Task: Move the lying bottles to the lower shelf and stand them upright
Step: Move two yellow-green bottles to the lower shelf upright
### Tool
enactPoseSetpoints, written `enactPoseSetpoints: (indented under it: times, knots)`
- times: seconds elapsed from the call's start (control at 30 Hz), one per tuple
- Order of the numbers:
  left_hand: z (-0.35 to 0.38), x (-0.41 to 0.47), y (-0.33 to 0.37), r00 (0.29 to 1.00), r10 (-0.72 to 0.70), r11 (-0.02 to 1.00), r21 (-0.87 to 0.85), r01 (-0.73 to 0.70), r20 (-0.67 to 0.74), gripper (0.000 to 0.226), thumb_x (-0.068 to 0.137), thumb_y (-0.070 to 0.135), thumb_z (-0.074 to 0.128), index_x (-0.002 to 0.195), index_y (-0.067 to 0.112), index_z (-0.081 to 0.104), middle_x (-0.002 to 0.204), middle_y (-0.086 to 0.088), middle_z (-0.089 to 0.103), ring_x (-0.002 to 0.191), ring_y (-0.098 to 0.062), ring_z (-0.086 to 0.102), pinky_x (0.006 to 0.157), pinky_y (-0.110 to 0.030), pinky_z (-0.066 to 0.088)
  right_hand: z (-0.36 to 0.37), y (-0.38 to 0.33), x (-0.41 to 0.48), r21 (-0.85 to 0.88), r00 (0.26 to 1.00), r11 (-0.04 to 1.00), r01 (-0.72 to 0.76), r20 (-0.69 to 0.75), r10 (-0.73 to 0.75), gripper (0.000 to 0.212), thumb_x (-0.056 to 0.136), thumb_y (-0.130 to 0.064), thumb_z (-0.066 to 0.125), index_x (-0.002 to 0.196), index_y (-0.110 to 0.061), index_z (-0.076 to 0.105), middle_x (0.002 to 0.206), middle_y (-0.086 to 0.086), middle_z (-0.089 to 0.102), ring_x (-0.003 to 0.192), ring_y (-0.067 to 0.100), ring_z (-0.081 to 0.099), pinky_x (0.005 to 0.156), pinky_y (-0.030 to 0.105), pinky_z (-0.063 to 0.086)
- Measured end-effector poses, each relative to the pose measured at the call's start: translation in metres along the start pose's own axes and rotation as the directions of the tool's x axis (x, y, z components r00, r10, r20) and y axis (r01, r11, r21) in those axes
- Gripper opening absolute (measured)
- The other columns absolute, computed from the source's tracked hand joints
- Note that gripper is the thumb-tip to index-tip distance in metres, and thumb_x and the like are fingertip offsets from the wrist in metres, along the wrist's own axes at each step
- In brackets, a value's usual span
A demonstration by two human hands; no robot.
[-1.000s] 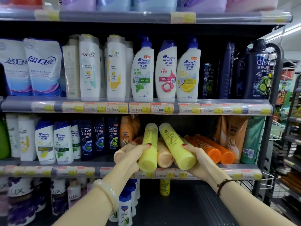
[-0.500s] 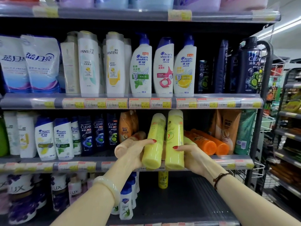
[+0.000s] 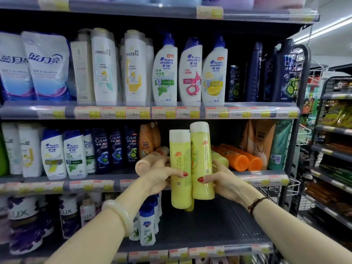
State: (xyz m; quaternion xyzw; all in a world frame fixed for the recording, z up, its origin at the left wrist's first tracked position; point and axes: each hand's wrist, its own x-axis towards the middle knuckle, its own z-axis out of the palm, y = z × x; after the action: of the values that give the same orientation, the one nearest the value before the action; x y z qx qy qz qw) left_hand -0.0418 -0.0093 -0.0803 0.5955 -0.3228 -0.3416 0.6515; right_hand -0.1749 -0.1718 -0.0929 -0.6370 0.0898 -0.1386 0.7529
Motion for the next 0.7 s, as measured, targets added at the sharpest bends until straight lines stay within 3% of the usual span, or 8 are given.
enactPoseSetpoints:
  times: [0.17, 0.3, 0.47, 0.53, 0.63, 0.7]
  knots:
    - [-0.001, -0.005, -0.001, 1.000, 0.029, 0.999, 0.036, -0.029, 0.001, 0.060, 0.075, -0.008, 0.069, 0.126, 0.016, 0.049, 0.120, -0.015, 0.067, 0.110, -0.032, 0.064, 0.091, -0.056, 0.052, 0.003, -0.004, -0.003, -0.102, 0.997, 0.995, 0.020, 0.075, -0.012, 0.074, 0.071, 0.023, 0.059, 0.129, -0.022, 0.047, 0.126, 0.018, 0.063, 0.115, 0.034, 0.061, 0.094, 0.051, 0.050]
    - [-0.002, -0.006, 0.006, 0.997, 0.073, 0.996, 0.061, -0.072, -0.014, 0.055, 0.075, -0.014, 0.066, 0.112, 0.024, 0.052, 0.111, -0.010, 0.069, 0.102, -0.026, 0.067, 0.079, -0.048, 0.057, 0.002, -0.001, 0.000, -0.123, 0.999, 0.992, 0.009, 0.048, -0.003, 0.078, 0.066, 0.013, 0.070, 0.131, -0.021, 0.045, 0.129, 0.016, 0.059, 0.117, 0.034, 0.060, 0.097, 0.057, 0.048]
    - [-0.009, -0.010, -0.003, 0.998, 0.051, 0.991, 0.122, -0.053, 0.024, 0.063, 0.074, -0.013, 0.068, 0.120, 0.026, 0.049, 0.117, -0.012, 0.068, 0.107, -0.029, 0.066, 0.088, -0.052, 0.054, 0.004, 0.010, -0.003, -0.181, 0.999, 0.984, 0.010, 0.035, -0.004, 0.085, 0.063, 0.007, 0.074, 0.132, -0.031, 0.044, 0.128, 0.011, 0.062, 0.118, 0.031, 0.059, 0.099, 0.059, 0.044]
    - [-0.013, -0.012, -0.011, 0.998, 0.032, 0.985, 0.165, -0.041, 0.053, 0.069, 0.073, -0.012, 0.069, 0.130, 0.021, 0.047, 0.120, -0.011, 0.068, 0.110, -0.027, 0.065, 0.094, -0.050, 0.052, 0.008, 0.016, -0.007, -0.223, 1.000, 0.975, 0.014, 0.015, -0.010, 0.080, 0.067, 0.009, 0.072, 0.128, -0.033, 0.045, 0.123, 0.008, 0.064, 0.114, 0.028, 0.060, 0.095, 0.053, 0.048]
    - [-0.017, -0.017, -0.025, 0.999, 0.023, 0.975, 0.221, -0.034, 0.049, 0.076, 0.069, -0.012, 0.072, 0.133, 0.017, 0.045, 0.123, -0.011, 0.065, 0.112, -0.026, 0.063, 0.095, -0.049, 0.052, 0.014, 0.033, -0.016, -0.310, 0.999, 0.950, 0.034, -0.001, -0.036, 0.074, 0.070, 0.013, 0.071, 0.125, -0.031, 0.047, 0.113, 0.002, 0.068, 0.104, 0.018, 0.065, 0.079, 0.035, 0.055]
    - [-0.018, -0.019, -0.035, 0.999, 0.016, 0.968, 0.247, -0.028, 0.050, 0.077, 0.067, -0.012, 0.073, 0.132, 0.017, 0.044, 0.122, -0.010, 0.065, 0.113, -0.025, 0.062, 0.095, -0.050, 0.051, 0.016, 0.047, -0.020, -0.332, 0.998, 0.942, 0.048, -0.018, -0.057, 0.068, 0.070, 0.013, 0.071, 0.118, -0.031, 0.051, 0.109, 0.001, 0.070, 0.100, 0.015, 0.068, 0.077, 0.033, 0.057]
